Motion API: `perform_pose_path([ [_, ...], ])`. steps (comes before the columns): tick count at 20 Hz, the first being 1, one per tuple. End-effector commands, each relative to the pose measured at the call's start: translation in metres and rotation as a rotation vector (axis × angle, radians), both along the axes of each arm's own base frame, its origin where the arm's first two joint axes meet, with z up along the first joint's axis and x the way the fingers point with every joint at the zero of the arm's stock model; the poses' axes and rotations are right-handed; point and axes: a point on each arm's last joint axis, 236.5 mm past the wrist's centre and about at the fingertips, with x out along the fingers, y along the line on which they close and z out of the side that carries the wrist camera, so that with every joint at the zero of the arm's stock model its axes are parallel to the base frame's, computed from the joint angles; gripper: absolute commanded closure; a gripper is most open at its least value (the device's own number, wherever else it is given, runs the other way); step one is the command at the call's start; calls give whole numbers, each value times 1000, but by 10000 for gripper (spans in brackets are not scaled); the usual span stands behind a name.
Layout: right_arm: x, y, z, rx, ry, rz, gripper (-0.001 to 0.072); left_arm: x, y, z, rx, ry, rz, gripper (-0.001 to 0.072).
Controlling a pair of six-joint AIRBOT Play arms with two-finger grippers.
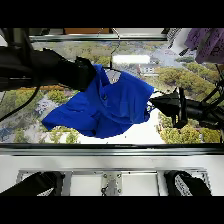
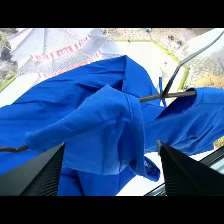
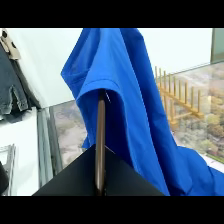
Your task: Fold the clothes and pants, and hang the long-sleeved shirts on hangers.
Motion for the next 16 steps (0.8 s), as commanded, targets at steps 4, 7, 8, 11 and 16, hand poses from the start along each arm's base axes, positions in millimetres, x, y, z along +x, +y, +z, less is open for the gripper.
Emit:
perform_pose_path([
  [4,42,-17,14,4,29,-187,708,-8,19,25,-62,-112,31,115],
  [7,74,-38,48,-6,-48,-354,708,-9,31,33,-79,-162,61,696],
  [8,86,-50,60,-8,-69,-429,708,-9,32,35,-88,-181,62,696],
  [11,118,-106,91,-26,-99,-684,708,-9,31,30,-99,-201,56,696],
  [16,134,-241,134,-102,-128,-1181,708,-3,25,21,-101,-211,50,696],
])
